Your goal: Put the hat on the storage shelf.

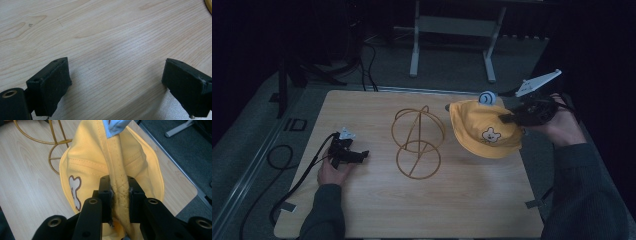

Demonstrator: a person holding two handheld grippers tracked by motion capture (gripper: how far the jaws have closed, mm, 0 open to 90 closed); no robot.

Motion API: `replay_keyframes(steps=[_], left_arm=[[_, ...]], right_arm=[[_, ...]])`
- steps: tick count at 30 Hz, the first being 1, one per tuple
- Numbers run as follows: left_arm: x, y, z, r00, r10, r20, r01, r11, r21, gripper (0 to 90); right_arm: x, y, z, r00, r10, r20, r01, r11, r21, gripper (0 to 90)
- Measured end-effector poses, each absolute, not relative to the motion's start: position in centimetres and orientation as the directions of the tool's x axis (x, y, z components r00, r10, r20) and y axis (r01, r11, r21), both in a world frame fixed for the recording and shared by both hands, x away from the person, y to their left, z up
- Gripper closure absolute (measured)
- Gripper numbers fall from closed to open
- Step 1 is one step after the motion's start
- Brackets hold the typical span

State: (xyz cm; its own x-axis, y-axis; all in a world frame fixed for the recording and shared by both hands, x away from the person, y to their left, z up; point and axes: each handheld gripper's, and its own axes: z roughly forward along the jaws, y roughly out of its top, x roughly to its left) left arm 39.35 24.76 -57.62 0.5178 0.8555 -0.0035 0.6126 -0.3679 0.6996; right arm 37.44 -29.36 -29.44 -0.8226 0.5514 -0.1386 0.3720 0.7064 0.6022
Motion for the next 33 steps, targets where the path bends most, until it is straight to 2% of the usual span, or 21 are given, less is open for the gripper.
replay_keyframes(steps=[33], left_arm=[[39.4,24.8,-57.6,0.518,0.856,-0.004,0.612,-0.367,0.701,7.9]], right_arm=[[37.3,-27.3,-27.1,-0.859,0.491,-0.143,0.3,0.711,0.636,77.6]])
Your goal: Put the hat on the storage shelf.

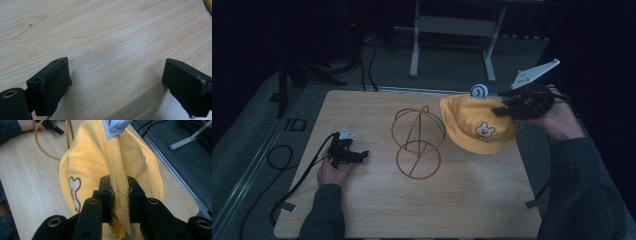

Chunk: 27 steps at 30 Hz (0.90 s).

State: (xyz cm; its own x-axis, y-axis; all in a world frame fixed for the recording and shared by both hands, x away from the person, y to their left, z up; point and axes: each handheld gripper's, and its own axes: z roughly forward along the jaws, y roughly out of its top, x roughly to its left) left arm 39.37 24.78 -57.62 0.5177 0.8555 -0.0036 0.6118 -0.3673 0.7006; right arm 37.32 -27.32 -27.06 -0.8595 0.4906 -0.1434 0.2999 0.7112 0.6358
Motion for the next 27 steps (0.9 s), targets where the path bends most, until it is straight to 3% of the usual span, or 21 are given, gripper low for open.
replay_keyframes(steps=[27], left_arm=[[39.4,24.8,-57.6,0.518,0.856,-0.004,0.611,-0.367,0.701,8.2]], right_arm=[[37.4,-25.4,-25.3,-0.88,0.45,-0.154,0.255,0.72,0.645,77.6]])
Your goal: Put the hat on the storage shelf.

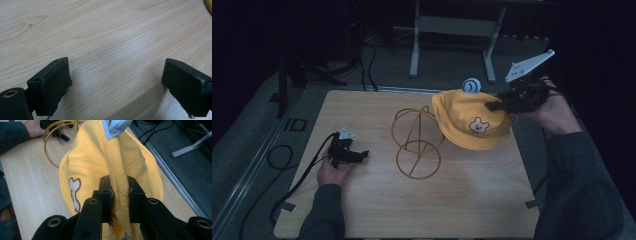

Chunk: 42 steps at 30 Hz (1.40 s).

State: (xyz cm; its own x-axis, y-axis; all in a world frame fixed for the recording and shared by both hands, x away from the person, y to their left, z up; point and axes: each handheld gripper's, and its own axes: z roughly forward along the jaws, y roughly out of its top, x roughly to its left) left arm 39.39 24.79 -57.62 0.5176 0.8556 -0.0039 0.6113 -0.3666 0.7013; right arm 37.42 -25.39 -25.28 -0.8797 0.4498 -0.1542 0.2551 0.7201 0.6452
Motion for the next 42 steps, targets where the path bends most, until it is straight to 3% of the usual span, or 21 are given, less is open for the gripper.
replay_keyframes(steps=[42], left_arm=[[39.4,24.8,-57.6,0.519,0.855,-0.004,0.613,-0.368,0.699,8.2]], right_arm=[[38.7,-20.3,-23.8,-0.911,0.382,-0.153,0.197,0.73,0.654,77.6]])
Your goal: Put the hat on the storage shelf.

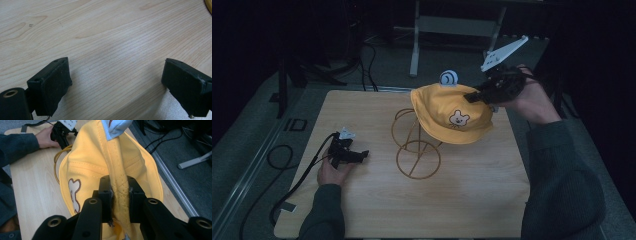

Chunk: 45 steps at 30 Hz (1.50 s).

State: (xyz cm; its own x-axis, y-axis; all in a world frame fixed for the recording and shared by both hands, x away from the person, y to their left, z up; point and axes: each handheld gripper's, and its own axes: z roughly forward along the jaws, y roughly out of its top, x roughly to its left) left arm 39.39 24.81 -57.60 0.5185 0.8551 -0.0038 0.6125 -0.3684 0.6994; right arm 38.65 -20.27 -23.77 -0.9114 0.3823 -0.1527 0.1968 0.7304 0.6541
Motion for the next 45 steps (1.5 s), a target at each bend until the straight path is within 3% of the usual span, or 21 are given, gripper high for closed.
replay_keyframes(steps=[30,45], left_arm=[[39.4,24.8,-57.6,0.518,0.855,-0.004,0.612,-0.368,0.7,8.3],[39.4,24.8,-57.6,0.52,0.854,-0.004,0.611,-0.368,0.7,8.2]], right_arm=[[40.0,-14.1,-24.8,-0.941,0.314,-0.13,0.157,0.741,0.653,77.0],[40.8,-11.1,-26.6,-0.938,0.326,-0.118,0.166,0.722,0.672,72.7]])
